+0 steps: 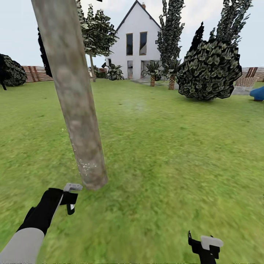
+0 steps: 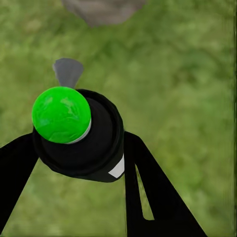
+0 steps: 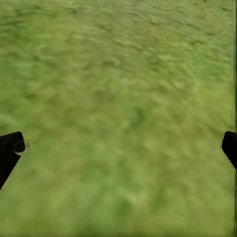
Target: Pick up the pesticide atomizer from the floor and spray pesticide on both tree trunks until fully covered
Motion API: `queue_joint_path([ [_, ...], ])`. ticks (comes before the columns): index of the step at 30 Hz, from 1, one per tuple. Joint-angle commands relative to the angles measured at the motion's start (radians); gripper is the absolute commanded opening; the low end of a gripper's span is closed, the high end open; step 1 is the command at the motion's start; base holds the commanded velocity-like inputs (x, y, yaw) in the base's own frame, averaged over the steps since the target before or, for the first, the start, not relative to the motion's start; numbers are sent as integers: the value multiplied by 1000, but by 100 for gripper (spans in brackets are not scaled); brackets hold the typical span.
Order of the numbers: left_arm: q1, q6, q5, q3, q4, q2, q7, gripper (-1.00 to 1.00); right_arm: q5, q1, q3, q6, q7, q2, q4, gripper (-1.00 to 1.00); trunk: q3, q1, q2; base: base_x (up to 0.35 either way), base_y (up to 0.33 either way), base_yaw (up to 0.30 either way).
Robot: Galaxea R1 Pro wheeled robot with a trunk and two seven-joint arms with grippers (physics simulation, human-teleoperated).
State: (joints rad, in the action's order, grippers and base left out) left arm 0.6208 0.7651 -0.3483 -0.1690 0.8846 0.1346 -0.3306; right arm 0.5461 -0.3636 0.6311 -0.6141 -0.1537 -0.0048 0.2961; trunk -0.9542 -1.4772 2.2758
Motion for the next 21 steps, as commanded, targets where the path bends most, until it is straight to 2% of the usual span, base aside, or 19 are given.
queue_joint_path([
  [1, 11, 0, -2, 1, 1, -2, -1, -100, 0, 0, 1, -1, 0, -3, 0, 100, 0, 0, 0, -27, -73, 0],
  [3, 31, 18, -1, 5, 4, -6, -1, -100, 0, 0, 0, -1, 0, -10, 0, 100, 0, 0, 0, -10, -26, 0],
  [5, 80, 119, -2, 8, 34, -7, -4, -100, 0, 0, 0, -1, 0, -12, 0, 100, 0, 0, 0, -1, -4, 0],
  [10, 173, 223, -4, 23, 66, 11, -7, -100, 0, 0, 0, -1, -1, -12, 0, 100, 0, 0, 0, 0, 0, 1],
  [16, 175, 228, -6, 23, 67, 12, -7, -100, 0, 0, 0, -1, -1, -12, 0, 100, 0, 0, 0, 3, -4, 204],
  [21, 178, 227, -6, 23, 70, 8, -7, -100, 0, 0, 0, -1, -1, -12, 0, 100, 0, 0, 0, 149, -177, 217],
])
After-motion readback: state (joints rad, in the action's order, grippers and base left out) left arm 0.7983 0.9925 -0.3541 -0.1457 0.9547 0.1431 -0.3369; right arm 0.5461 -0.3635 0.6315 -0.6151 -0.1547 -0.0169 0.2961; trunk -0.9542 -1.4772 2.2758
